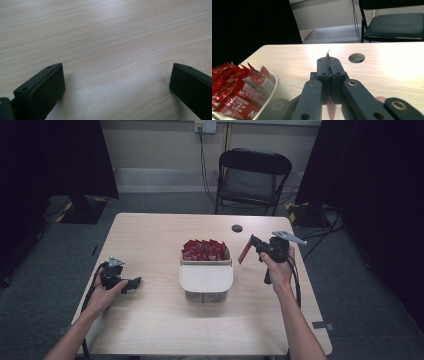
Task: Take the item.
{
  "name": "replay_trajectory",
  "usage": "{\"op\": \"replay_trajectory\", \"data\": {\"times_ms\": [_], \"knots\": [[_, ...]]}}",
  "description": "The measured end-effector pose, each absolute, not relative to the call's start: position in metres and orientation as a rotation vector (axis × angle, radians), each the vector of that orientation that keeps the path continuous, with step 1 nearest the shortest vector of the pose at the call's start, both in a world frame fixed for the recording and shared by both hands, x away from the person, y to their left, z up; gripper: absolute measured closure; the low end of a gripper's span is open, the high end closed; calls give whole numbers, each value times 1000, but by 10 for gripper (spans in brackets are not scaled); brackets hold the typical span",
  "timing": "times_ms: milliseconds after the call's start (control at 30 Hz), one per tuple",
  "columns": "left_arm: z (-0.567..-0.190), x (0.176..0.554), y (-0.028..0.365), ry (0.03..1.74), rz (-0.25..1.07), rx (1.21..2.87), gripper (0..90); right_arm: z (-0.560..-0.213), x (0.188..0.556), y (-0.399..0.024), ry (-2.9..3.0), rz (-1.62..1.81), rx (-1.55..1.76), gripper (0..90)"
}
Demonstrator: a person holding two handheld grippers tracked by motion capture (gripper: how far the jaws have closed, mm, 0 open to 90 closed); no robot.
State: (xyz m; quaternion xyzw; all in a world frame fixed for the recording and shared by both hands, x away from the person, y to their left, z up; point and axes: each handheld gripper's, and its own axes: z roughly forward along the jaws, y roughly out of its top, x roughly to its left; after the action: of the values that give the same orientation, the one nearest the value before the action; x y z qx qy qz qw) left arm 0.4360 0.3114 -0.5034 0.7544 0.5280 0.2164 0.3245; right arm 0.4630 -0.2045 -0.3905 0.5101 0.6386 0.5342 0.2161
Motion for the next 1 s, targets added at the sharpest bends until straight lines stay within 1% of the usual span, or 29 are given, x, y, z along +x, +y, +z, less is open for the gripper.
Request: {"op": "replay_trajectory", "data": {"times_ms": [233,500,1000], "knots": [[-503,436,311,1385,568,1978,0,-398,465,-193,1817,1434,1387,885],[-503,436,311,1384,568,1979,0,-409,463,-193,1834,1388,1375,885],[-503,436,311,1385,568,1979,0,-413,431,-217,1935,1309,1382,884]]}}
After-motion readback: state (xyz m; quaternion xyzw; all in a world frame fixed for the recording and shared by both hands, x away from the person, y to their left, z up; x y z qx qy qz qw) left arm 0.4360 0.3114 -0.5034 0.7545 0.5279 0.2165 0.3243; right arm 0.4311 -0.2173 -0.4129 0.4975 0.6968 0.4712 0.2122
